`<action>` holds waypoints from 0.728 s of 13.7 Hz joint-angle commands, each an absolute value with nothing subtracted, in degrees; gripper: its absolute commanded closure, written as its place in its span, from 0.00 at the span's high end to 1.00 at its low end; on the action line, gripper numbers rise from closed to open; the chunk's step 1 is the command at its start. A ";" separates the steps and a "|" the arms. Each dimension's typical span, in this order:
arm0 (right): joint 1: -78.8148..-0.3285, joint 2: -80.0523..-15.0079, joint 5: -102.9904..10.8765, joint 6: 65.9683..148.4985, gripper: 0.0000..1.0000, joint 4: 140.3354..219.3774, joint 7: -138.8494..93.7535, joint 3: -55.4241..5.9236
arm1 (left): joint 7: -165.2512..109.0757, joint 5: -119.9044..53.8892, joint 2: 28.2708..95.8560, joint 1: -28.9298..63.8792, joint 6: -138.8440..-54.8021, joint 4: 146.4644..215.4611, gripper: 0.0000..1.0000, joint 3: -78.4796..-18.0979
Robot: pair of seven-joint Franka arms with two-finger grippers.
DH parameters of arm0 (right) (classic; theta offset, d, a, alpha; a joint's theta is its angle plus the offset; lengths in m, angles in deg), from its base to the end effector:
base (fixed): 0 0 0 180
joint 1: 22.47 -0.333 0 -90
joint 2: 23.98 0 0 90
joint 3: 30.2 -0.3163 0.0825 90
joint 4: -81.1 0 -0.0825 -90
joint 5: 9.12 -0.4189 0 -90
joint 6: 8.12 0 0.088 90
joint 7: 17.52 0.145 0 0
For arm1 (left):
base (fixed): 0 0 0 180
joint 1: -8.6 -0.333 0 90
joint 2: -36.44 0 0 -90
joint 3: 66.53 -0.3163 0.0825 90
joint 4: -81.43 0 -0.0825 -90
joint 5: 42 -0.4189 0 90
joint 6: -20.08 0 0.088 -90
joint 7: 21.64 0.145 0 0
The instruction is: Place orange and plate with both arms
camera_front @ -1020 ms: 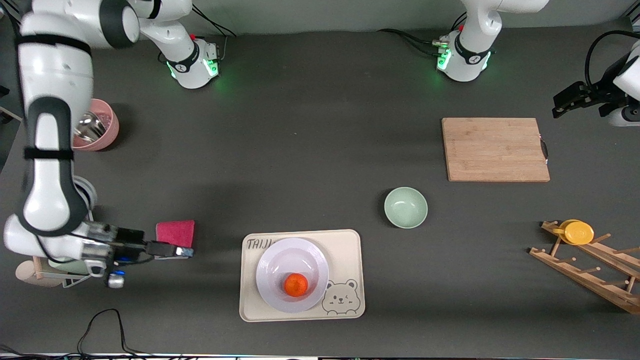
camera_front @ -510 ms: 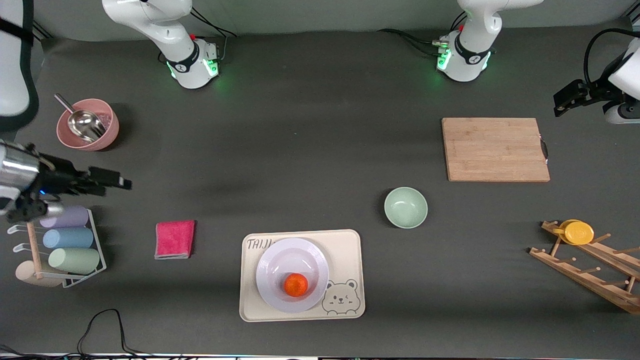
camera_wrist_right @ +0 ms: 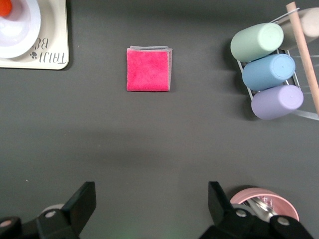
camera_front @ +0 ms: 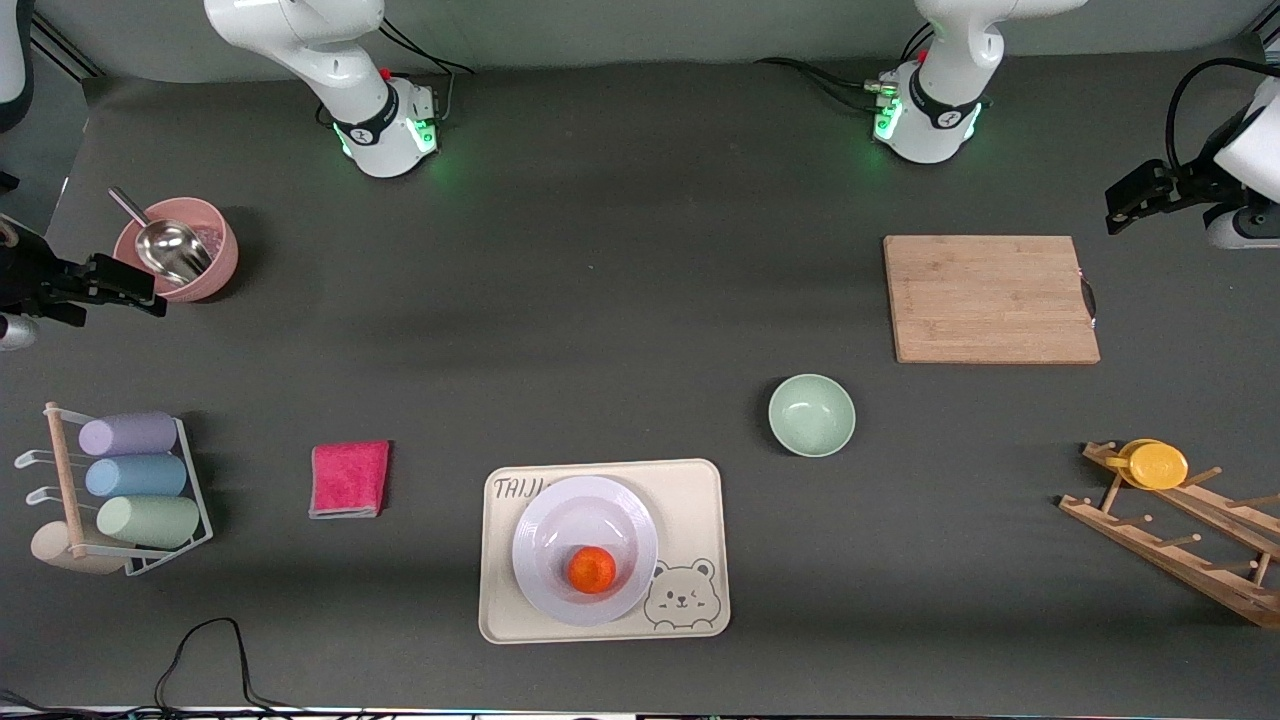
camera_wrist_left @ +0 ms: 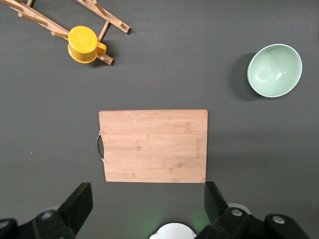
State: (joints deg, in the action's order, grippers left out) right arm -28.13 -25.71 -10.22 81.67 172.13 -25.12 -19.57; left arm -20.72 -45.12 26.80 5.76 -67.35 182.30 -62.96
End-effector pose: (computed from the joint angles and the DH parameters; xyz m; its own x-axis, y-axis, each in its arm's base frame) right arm 0.5928 -0.0474 0.5598 0.9977 0.0458 -0.0490 0.0449 -0.9988 -0.0203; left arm 0.5273 -0.0007 0.5817 0.9974 -0.0247 -0.0675 -0.0290 -0.9975 -0.0637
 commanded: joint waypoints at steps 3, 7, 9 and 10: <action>-28.27 -28.81 -8.86 81.61 1.00 169.34 -22.79 -19.83 | -19.09 -45.08 28.00 4.82 -65.09 179.16 1.00 -62.39; -26.00 -29.87 -8.95 82.23 1.00 169.08 -22.70 -20.53 | -18.91 -44.64 27.74 4.65 -64.91 179.16 1.00 -62.57; -21.97 -29.87 -8.51 82.14 1.00 168.99 -22.70 -26.04 | -18.91 -44.55 27.74 4.65 -64.91 179.16 1.00 -62.57; -22.03 -29.78 -8.51 82.14 1.00 168.99 -22.79 -26.07 | -18.91 -44.46 27.74 4.73 -64.91 179.16 1.00 -62.57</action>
State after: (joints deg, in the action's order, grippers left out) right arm -23.83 -29.19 -10.11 82.86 170.84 -24.19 -23.32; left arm -20.16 -45.11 27.21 5.35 -66.21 180.61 -62.97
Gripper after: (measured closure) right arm 0.000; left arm 0.000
